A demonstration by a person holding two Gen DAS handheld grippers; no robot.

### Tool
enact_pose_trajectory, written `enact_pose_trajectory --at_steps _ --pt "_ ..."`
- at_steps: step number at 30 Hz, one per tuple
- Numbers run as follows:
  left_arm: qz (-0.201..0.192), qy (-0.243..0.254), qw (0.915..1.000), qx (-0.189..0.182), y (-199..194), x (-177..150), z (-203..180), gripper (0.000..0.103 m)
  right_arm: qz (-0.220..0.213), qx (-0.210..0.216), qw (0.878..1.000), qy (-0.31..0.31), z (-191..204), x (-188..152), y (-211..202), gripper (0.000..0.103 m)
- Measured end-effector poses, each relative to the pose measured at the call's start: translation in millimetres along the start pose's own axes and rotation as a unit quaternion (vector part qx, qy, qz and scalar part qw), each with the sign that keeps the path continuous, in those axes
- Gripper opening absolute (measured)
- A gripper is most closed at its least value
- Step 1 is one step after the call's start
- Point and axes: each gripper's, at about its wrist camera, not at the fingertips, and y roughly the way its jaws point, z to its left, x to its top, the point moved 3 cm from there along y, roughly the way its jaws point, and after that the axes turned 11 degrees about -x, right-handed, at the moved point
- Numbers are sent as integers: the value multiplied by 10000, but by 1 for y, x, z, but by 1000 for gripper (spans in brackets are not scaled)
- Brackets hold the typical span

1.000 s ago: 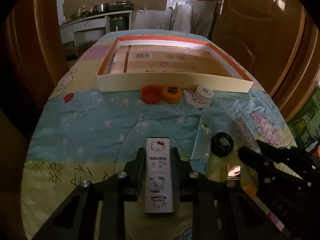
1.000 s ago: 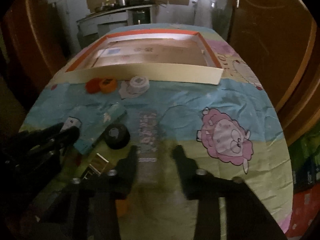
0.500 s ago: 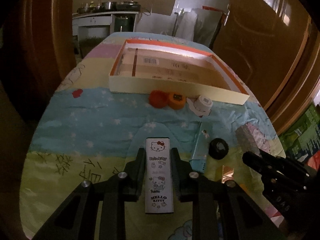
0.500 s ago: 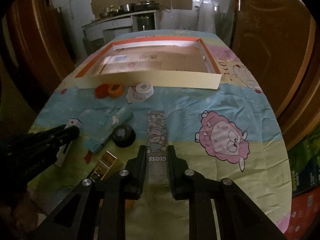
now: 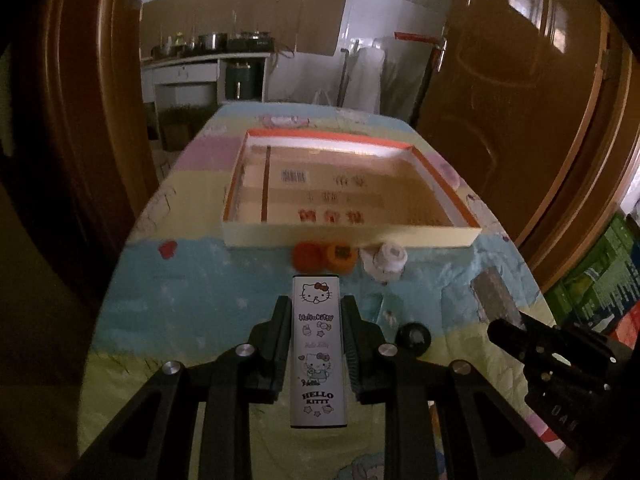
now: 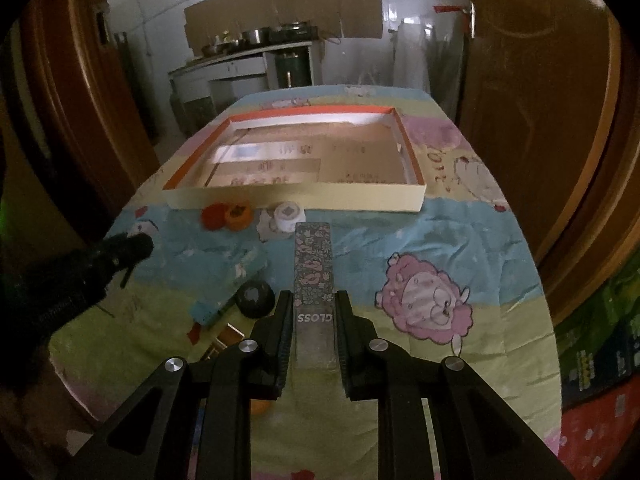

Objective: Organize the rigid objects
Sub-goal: 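Carry the Hello Kitty box and gloss tube over the cardboard tray with both tools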

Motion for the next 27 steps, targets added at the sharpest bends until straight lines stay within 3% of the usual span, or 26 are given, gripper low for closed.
enact_pose_trajectory --at_steps 13,27 --pt "-309 194 9993 97 -7 45 -1 25 -449 -160 9986 -241 2 39 -12 21" --pt "-363 179 9991 130 7 82 4 25 -716 -211 9968 -282 -1 78 -9 21"
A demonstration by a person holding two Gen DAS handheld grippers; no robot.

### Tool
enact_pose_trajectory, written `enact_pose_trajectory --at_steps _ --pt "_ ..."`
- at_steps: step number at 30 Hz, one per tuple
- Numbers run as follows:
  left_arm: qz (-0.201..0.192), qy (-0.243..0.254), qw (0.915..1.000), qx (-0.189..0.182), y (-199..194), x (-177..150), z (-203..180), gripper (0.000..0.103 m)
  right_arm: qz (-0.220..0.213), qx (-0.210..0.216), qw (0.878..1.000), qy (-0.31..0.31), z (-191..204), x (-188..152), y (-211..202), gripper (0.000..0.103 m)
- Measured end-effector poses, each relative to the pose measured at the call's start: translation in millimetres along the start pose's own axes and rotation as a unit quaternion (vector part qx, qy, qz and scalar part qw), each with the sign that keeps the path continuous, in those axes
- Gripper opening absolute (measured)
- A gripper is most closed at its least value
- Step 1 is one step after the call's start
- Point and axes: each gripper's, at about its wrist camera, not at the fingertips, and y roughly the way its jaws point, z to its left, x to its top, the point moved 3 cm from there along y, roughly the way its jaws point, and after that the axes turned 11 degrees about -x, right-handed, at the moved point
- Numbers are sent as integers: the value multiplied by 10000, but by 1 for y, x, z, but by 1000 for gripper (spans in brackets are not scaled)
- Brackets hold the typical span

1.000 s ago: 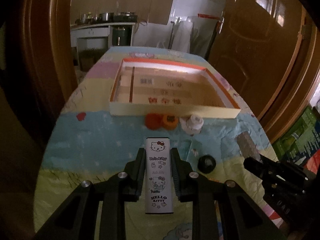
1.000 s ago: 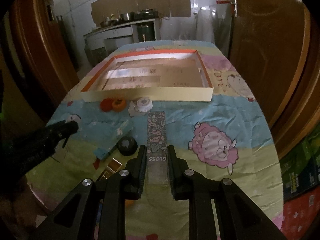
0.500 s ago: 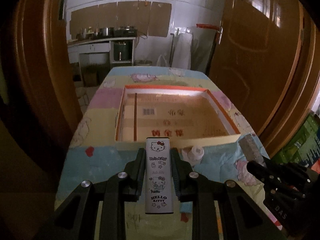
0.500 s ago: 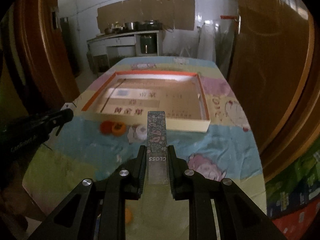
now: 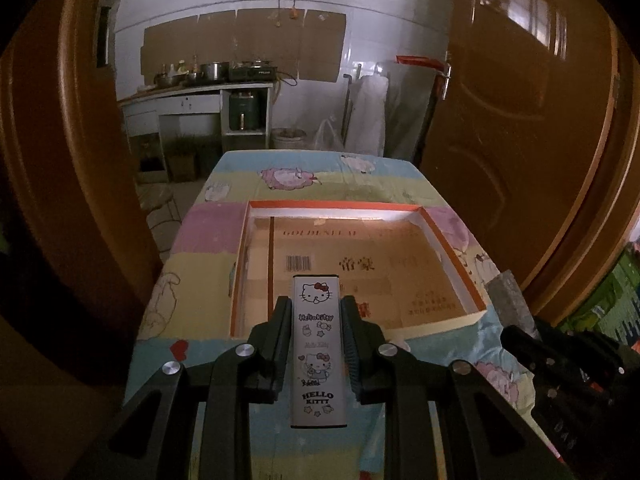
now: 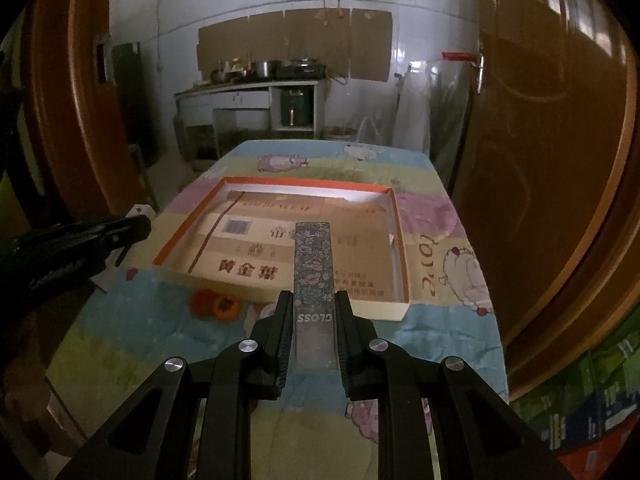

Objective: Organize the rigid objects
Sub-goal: 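Carry the Hello Kitty box and gloss tube over the cardboard tray with both tools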

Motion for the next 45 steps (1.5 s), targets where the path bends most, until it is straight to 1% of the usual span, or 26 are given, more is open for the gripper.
enact_pose_trajectory --at_steps 10,17,29,45 --pt "34 74 10000 23 19 26 -3 25 5 47 10000 -13 -1 21 22 21" --pt "89 74 9999 81 41 43 0 25 54 52 10000 -65 -1 37 47 21" --pt "378 -50 9991 182 93 60 15 25 203 108 9997 -121 -3 60 96 21" --pt "623 -22 9975 347 153 77 28 25 375 216 9989 -170 -4 87 161 21"
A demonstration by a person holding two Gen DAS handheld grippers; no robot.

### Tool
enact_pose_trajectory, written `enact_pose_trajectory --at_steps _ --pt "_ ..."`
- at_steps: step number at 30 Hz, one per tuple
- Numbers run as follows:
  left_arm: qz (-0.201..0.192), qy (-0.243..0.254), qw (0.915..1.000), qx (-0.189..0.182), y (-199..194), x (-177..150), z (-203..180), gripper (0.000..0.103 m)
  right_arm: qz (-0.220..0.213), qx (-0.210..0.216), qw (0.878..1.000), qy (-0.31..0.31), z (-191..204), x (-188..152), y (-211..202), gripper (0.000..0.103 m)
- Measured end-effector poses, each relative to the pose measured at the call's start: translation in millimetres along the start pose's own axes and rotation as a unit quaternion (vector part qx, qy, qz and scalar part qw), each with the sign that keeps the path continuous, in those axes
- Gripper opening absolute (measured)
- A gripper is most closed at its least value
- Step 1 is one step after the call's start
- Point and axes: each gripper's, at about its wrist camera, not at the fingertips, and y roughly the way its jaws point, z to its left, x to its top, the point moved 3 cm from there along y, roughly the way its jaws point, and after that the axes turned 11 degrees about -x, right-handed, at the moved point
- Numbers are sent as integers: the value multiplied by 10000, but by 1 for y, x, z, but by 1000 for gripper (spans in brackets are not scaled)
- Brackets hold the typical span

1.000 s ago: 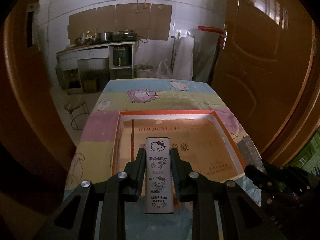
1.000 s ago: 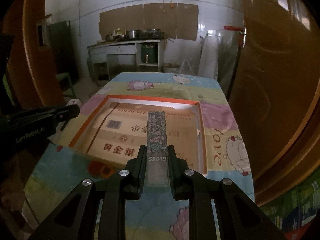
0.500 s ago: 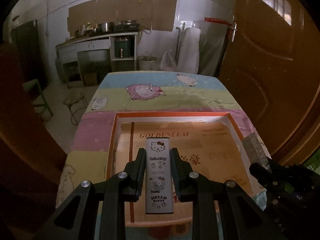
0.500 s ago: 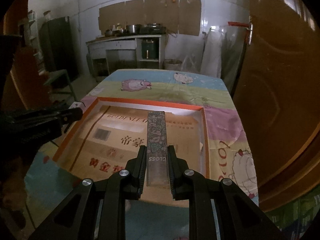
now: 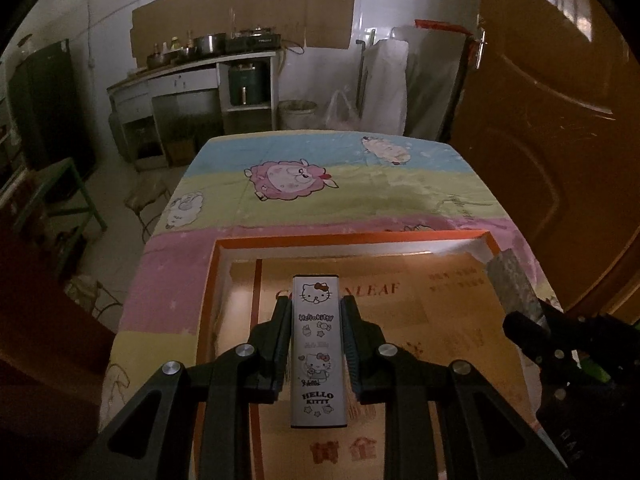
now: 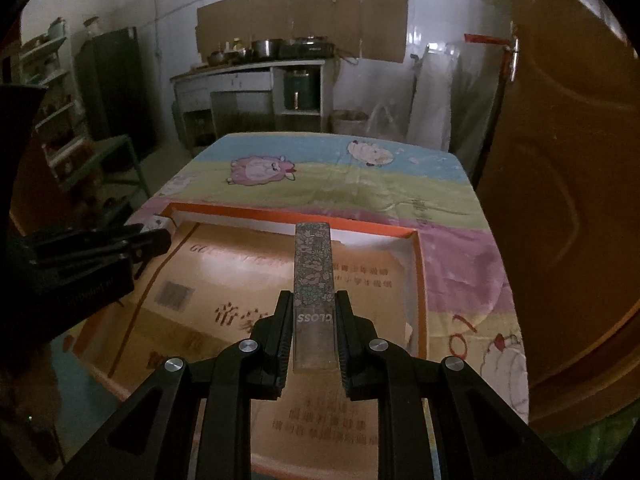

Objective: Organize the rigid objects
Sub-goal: 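Carry the Hello Kitty box and gloss tube over the cardboard tray with both tools, then lower and release the Hello Kitty box with the left tool while the right tool releases the gloss tube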

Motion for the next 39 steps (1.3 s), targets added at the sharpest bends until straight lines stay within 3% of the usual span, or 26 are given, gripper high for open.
enact_pose_trajectory --at_steps 14,29,39 --pt "378 -308 9988 -37 44 14 23 25 354 379 9985 163 7 25 56 21" --pt "704 -297 9970 -70 71 6 23 25 722 482 9962 118 16 14 84 21" --pt "814 -255 9963 -52 83 2 29 25 1036 241 9941 -201 24 6 92 20"
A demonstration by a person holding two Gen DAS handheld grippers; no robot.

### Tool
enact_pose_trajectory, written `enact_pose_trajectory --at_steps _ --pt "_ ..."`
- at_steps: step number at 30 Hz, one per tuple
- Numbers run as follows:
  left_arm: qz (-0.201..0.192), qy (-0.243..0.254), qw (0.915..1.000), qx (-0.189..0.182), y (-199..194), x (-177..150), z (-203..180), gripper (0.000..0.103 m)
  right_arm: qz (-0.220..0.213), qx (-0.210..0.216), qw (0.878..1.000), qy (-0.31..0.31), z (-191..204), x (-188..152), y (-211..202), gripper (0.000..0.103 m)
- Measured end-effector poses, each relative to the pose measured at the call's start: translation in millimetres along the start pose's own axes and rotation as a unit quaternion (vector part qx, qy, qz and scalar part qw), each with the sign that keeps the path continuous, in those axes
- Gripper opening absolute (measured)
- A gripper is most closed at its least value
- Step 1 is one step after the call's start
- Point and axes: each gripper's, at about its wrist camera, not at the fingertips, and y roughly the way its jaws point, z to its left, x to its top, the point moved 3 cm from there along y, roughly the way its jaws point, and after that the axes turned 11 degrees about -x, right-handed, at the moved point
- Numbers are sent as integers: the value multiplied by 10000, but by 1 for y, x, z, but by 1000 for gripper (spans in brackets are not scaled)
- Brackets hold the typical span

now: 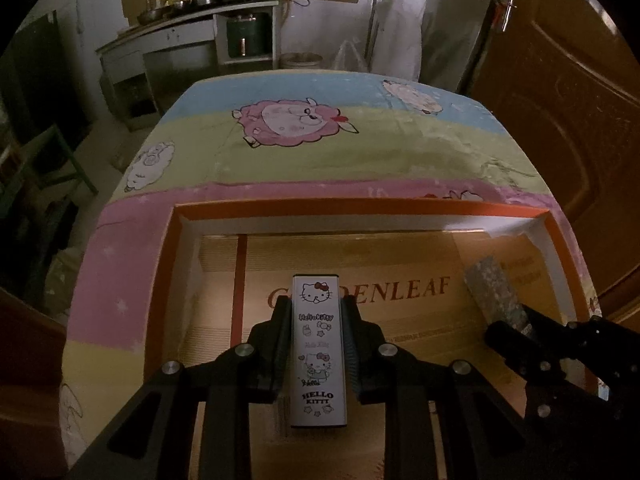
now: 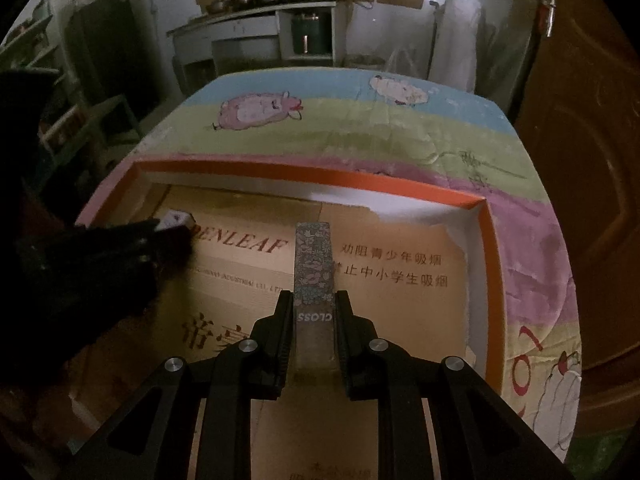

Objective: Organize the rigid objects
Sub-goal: 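Lower and release the Hello Kitty box with the left tool while the right tool releases the gloss tube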

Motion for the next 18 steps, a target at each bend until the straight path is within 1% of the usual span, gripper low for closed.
enact_pose_trajectory --at_steps 3,5,6,7,8,9,10,12,15,18 --pt "-52 104 9999 -93 0 -2 -1 26 38 20 10000 31 -2 0 1 20" --pt "-42 140 9998 -125 -1 -3 -1 28 63 11 10000 37 -2 -1 2 20" --pt "-20 168 9997 -164 0 -3 -2 32 71 2 10000 32 -1 -1 2 21" --pt "-6 184 9996 -196 -1 -3 -2 40 69 -2 10000 34 -1 -1 2 22" --pt "24 195 9995 -227 0 -3 -3 44 60 -4 10000 43 -2 -1 2 23" --pt "51 196 9995 -250 -1 -4 -4 52 54 -12 10000 55 -2 -1 1 27" --pt "69 188 9994 -271 -1 -4 -4 55 49 -20 10000 59 -2 -1 1 33" --pt "81 164 9994 -298 -3 -4 -5 55 27 -39 10000 74 -3 -1 -1 40" --pt "85 127 9992 -370 -7 -5 -5 55 -18 -90 9999 75 -4 -1 -5 41" --pt "-63 114 9994 -335 -17 -8 -6 55 -41 -140 9999 74 -6 -2 -10 41"
